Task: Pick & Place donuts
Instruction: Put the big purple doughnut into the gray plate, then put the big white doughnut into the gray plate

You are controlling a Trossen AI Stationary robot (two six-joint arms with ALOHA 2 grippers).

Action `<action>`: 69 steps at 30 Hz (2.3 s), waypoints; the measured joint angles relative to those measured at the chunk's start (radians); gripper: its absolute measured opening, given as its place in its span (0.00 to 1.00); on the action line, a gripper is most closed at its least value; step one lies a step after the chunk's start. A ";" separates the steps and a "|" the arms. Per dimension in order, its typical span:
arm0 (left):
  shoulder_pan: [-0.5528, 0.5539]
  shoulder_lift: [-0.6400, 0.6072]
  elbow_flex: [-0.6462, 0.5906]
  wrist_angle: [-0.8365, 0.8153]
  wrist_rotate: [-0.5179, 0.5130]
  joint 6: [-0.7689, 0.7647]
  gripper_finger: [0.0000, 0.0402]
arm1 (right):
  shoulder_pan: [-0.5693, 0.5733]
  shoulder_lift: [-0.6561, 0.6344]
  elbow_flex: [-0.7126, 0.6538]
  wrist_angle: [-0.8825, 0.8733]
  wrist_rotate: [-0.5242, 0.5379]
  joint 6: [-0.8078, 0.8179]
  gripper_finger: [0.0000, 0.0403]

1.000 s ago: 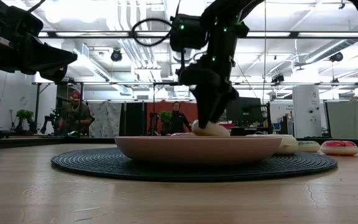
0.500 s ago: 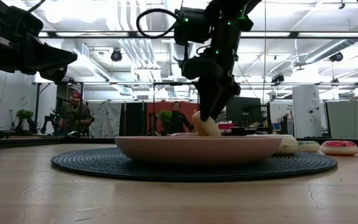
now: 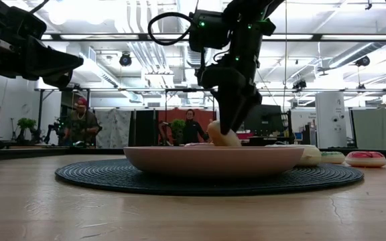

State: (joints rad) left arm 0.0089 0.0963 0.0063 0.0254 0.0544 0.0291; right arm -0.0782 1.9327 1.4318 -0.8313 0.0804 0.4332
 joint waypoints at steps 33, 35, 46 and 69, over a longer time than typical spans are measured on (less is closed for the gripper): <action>0.000 0.000 0.000 0.000 0.000 0.000 0.00 | 0.022 0.002 -0.037 0.033 -0.010 -0.084 0.50; 0.000 0.000 0.000 0.000 0.000 0.000 0.00 | 0.022 0.002 -0.037 0.033 -0.010 -0.086 0.53; 0.000 0.000 0.000 0.000 0.000 0.000 0.00 | 0.021 -0.023 -0.041 0.027 -0.009 -0.102 0.62; 0.000 0.000 0.000 0.000 0.000 0.000 0.00 | 0.049 -0.408 -0.312 -0.003 -0.009 -0.169 0.62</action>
State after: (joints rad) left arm 0.0090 0.0959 0.0062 0.0255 0.0545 0.0288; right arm -0.0293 1.5251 1.1202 -0.8342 0.0713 0.2644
